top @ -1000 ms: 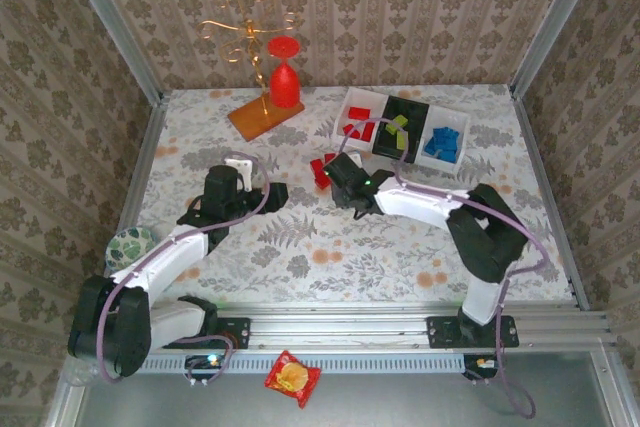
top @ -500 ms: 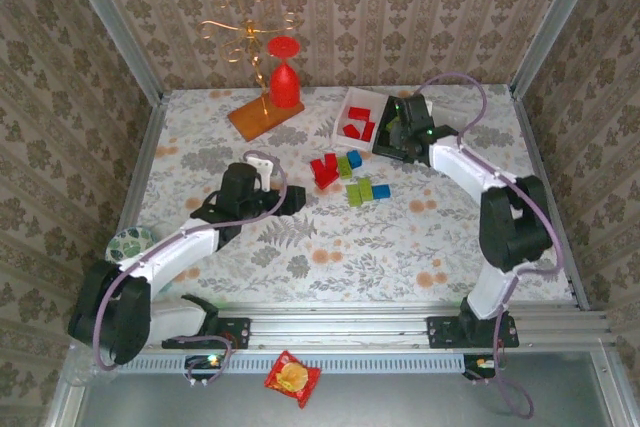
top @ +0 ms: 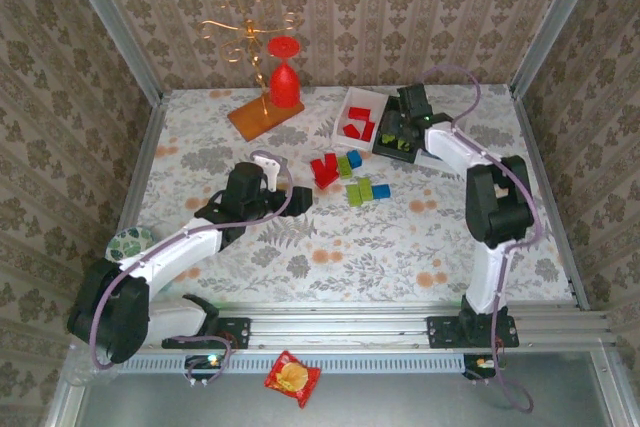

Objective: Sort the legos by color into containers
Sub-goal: Place the lego in the container, then move the legos to the center of the table.

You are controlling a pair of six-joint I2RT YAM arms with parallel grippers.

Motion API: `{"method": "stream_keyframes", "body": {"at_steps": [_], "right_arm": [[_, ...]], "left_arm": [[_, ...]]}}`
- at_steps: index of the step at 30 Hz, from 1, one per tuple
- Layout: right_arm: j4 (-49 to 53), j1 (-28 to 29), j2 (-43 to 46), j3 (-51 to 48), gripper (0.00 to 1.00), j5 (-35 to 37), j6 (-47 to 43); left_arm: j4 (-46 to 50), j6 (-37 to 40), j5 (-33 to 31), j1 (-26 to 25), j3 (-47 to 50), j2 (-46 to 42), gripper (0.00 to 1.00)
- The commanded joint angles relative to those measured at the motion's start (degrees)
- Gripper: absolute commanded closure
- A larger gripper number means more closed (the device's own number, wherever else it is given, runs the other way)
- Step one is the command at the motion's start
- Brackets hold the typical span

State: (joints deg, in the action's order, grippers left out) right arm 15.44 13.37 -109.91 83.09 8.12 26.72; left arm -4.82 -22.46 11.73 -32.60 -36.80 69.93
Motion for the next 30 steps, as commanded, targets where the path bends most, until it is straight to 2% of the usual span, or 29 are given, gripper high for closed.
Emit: {"method": "stream_keyframes", "body": {"at_steps": [1, 5, 10, 16, 22, 30], "right_arm": [[0.81, 4.12, 11.3, -9.42, 0.39, -0.83, -1.55], [2.21, 12.23, 19.47, -22.22, 0.32, 5.57, -2.42], [1.97, 17.82, 22.4, -29.6, 0.23, 8.76, -1.85], [1.76, 17.92, 17.21, -28.14, 0.23, 8.75, -1.91], [3.71, 15.75, 12.22, -24.96, 0.3, 9.29, -1.49], [2.35, 15.29, 11.15, -27.26, 0.35, 9.33, -1.58]], "left_arm": [[-0.63, 0.22, -1.42, 0.01, -0.17, 0.12, 0.05], [-1.0, 0.35, -0.9, 1.23, 0.06, 0.79, 0.05], [-0.72, 0.94, -0.02, 2.06, -0.47, 1.26, 0.05], [-1.23, 0.22, -0.12, 2.28, 0.33, 0.49, 0.05], [-0.89, 0.06, -0.28, 2.28, 0.93, -0.14, 0.05], [-0.94, 0.07, -0.56, 2.27, 0.94, 0.09, 0.05]]}}
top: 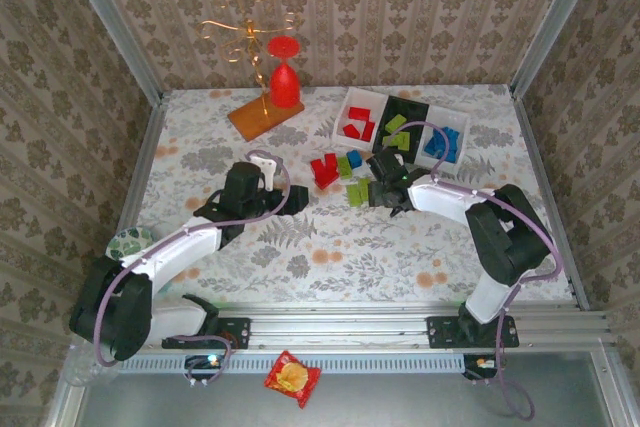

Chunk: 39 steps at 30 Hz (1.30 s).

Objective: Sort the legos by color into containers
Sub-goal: Move the legos to the center of the table, then pick up the lego from the center of the table.

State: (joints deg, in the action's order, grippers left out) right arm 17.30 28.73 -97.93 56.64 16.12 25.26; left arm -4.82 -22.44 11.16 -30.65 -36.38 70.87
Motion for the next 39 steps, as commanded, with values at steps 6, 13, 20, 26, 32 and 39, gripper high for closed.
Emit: {"method": "stream_keyframes", "body": {"at_steps": [6, 13, 20, 26, 32, 39], "right_arm": [[-0.42, -0.23, -3.55, 0.81, 0.34, 0.84, -0.7], [-2.56, -1.54, -5.56, 3.37, 0.32, -0.82, -1.29], [-3.42, -2.44, -6.24, 4.49, 0.3, -3.02, -1.09], [-2.34, -3.77, -0.88, 1.22, 0.31, -2.77, -2.51], [-5.88, -3.4, 3.9, -5.33, 0.31, -5.15, -2.64], [-7.96, -3.46, -2.62, -1.56, 0.32, -4.7, -4.51]], "left_arm": [[-0.96, -0.06, 0.27, 0.32, 0.35, -0.56, 0.05], [-1.03, -0.06, 0.09, 0.33, 0.18, -0.3, 0.05], [-0.4, 0.31, -0.08, 0.33, 0.08, -0.39, 0.05], [0.14, 0.8, -0.08, 0.42, -0.53, -0.31, 0.05], [-1.37, 0.47, 0.21, 0.51, -0.53, 1.38, 0.05], [-1.41, 0.2, 1.02, 0.51, -1.0, 1.68, 0.05]]}}
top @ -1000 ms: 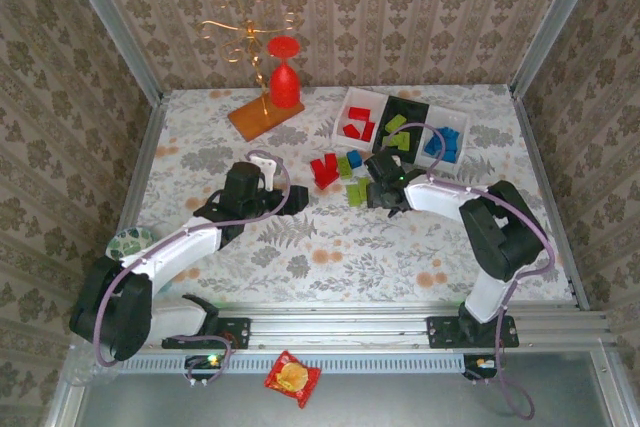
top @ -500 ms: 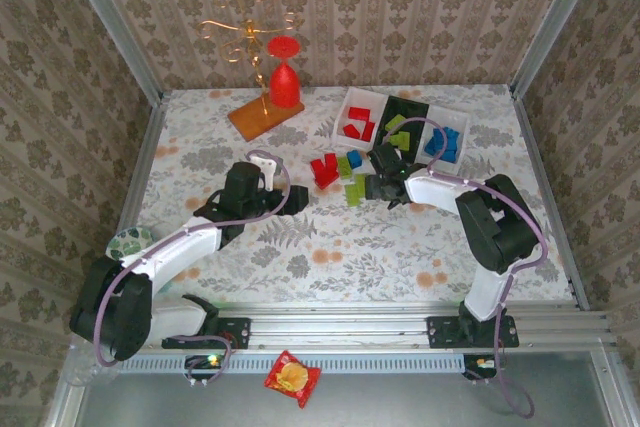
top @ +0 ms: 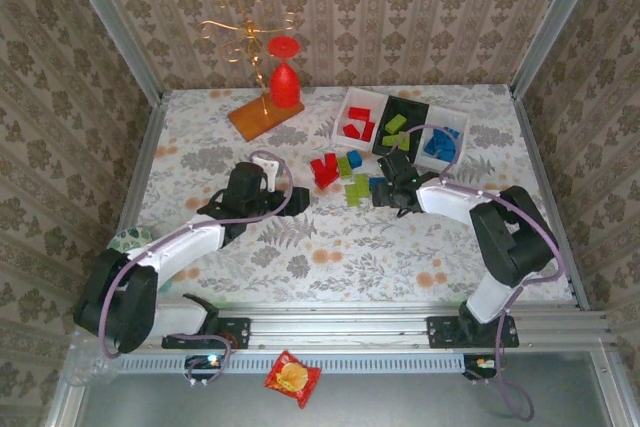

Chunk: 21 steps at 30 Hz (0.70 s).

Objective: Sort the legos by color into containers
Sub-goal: Pick up the lego from the center of the table.

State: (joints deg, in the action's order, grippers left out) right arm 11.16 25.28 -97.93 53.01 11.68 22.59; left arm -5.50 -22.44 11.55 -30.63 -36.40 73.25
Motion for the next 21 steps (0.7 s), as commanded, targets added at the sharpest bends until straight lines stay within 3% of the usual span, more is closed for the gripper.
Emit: {"method": "stream_keyframes", "body": {"at_steps": [1, 15, 21], "right_arm": [[-1.69, -0.05, -3.75, 3.06, 0.32, 0.01, -2.26], [-2.13, -3.01, -14.02, 13.87, 0.29, -1.08, -5.66], [-0.94, -3.39, -15.28, 15.74, 0.39, -2.85, -6.37]], "left_arm": [[-0.43, 0.28, 0.22, 0.49, -0.74, -1.2, 0.05], [1.29, 0.97, -1.09, 0.66, -0.25, -4.08, 0.05], [1.19, 1.01, -1.15, 0.84, -0.17, -4.0, 0.05]]}}
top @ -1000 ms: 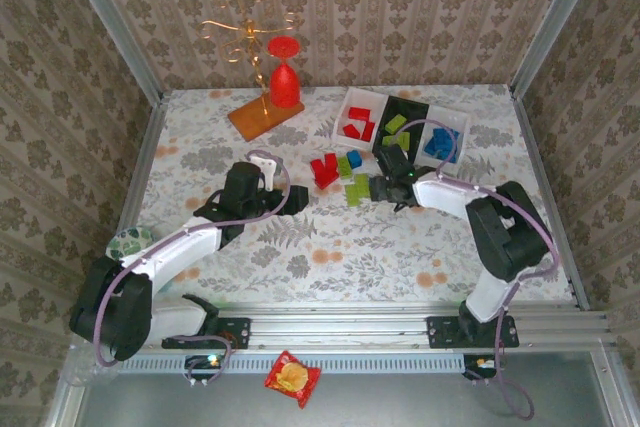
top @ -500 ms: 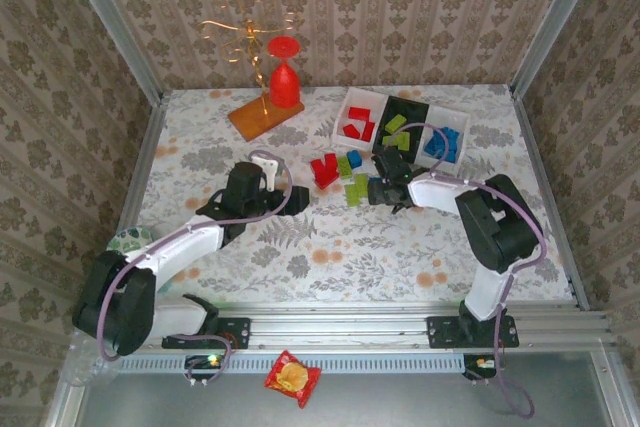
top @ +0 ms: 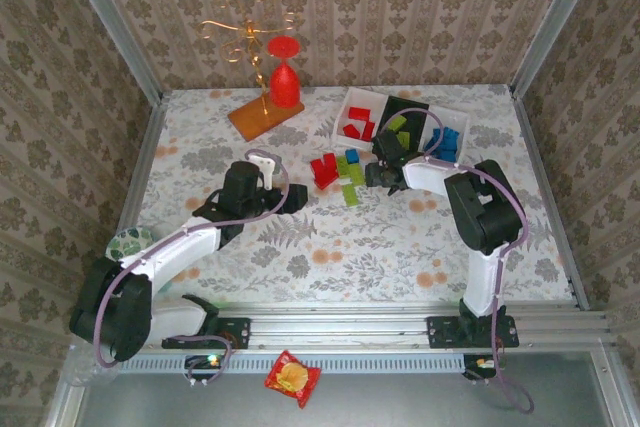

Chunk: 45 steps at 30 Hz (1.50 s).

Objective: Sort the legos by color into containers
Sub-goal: Pick up the lego from the center of the table, then place the lego in the container.

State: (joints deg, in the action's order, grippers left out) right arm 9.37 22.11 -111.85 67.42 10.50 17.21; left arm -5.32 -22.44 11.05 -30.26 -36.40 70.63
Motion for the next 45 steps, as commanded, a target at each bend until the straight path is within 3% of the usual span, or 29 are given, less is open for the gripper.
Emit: {"method": "stream_keyframes", "body": {"at_steps": [1, 7, 11, 15, 19, 22, 26, 32, 36, 41, 45], "right_arm": [[0.91, -0.22, -1.43, 1.31, 0.43, -1.95, -1.04], [0.82, -0.91, -1.91, 2.19, 0.6, -5.58, -1.06], [1.73, -0.93, 3.64, -0.47, 0.68, -6.61, -0.61], [0.28, -2.87, 14.69, -6.25, 0.7, -7.84, 1.72], [0.74, -8.46, 23.07, -8.25, 0.71, -6.75, 5.55], [1.11, -12.93, 24.06, -6.84, 0.71, -3.25, 6.92], [0.82, -18.61, 18.71, -1.48, 0.71, -2.12, 8.96], [1.43, -22.26, 7.45, 8.42, 0.68, -3.48, 10.82], [3.19, -23.41, 3.55, 13.09, 0.59, -6.28, 10.82], [3.13, -23.69, 8.58, 10.71, 0.41, -7.4, 9.55], [0.95, -22.08, 16.93, 2.76, 0.37, -9.73, 9.28]], "left_arm": [[0.87, 0.94, -0.68, 0.46, -0.08, -1.29, 0.05], [0.32, 0.93, 0.1, 0.64, -0.24, -0.58, 0.05], [0.59, 0.85, 0.03, 0.64, -0.09, -0.93, 0.05], [-0.25, 0.52, 0.48, 0.64, -0.16, -0.35, 0.05], [-0.74, 0.47, 1.58, 0.46, -1.27, 1.17, 0.05], [-0.86, 0.52, 1.78, 0.01, -1.7, 1.53, 0.05], [-0.38, 0.48, 1.74, -0.37, -1.83, 1.12, 0.05], [1.24, 0.63, 0.69, -0.76, -1.48, -1.33, 0.05], [1.78, 0.96, 0.12, -0.85, -1.14, -2.16, 0.04], [1.16, 0.86, -0.39, -0.85, -0.04, -2.25, 0.04], [0.16, 0.83, -0.57, -0.44, 0.51, -1.49, 0.04]]}}
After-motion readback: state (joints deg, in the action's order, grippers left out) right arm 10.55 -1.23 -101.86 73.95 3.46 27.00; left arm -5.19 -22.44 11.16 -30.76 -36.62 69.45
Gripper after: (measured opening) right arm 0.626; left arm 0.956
